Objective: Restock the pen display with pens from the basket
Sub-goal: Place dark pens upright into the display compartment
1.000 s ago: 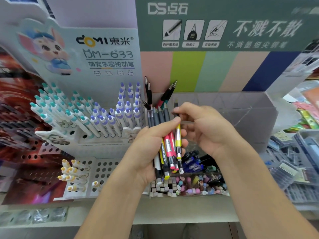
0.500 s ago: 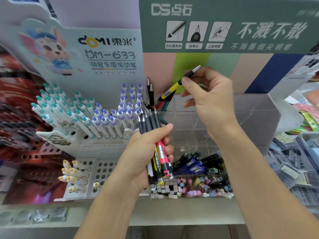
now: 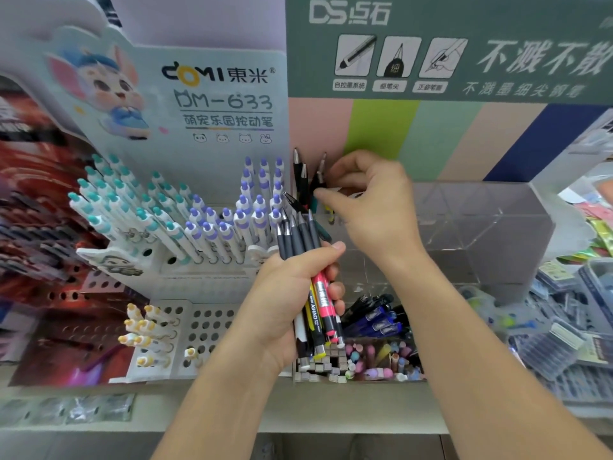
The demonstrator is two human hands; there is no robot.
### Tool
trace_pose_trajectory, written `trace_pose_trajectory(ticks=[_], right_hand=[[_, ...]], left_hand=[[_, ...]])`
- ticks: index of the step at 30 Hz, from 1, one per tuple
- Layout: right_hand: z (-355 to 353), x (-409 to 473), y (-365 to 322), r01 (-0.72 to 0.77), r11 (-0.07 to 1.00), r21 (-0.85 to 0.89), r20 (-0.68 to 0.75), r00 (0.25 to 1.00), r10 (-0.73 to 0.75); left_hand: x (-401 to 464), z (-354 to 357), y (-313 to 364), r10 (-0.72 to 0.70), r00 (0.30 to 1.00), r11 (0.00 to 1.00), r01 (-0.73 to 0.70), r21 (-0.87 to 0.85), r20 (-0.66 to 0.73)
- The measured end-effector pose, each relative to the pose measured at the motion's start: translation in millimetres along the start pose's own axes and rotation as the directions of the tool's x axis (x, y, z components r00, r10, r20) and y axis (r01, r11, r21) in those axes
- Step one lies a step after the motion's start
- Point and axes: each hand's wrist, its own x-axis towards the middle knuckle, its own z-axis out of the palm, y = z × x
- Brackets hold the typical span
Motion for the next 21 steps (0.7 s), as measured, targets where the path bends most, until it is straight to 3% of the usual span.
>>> trace_pose_trajectory(ticks=[5, 9, 14, 16, 18, 21], right_hand=[[-1.7, 12.0, -10.2, -0.062, 0.998, 0.024, 0.192, 0.98, 0.056], [-13.7, 19.4, -12.1, -0.042, 0.999, -0.026, 0.256, 0.966, 0.047], [-30.2, 5.6, -11.8, 0.014, 0.996, -0.084, 0.065, 0.998, -0.009], [-41.0, -8.1, -15.7, -0.076, 0.988, -0.133, 0.074, 0.994, 0.086], [-44.9, -23.3, -21.3, -0.23, 0.963, -0.141, 0.256, 0.931, 0.26], [-38.7, -34.2, -18.1, -0.386, 0.921, 0.046, 0.36, 0.867, 0.345]], left_hand=[[0.3, 1.5, 0.5, 0.002, 1.0, 1.0, -0.002, 0.0, -0.005], [0.6, 3.9, -0.5, -0.021, 1.0, 1.0, 0.021, -0.01, -0.01], [1.1, 9.2, -1.0, -0.026, 1.0, 1.0, 0.026, -0.016, -0.007], [1.1, 11.7, -0.9, -0.011, 1.0, 1.0, 0.011, 0.002, 0.013], [1.8, 15.1, -1.6, 0.012, 0.999, 0.998, -0.014, 0.054, 0.037], [3.8, 18.7, -2.6, 0.045, 0.999, 0.991, -0.047, 0.126, 0.021]])
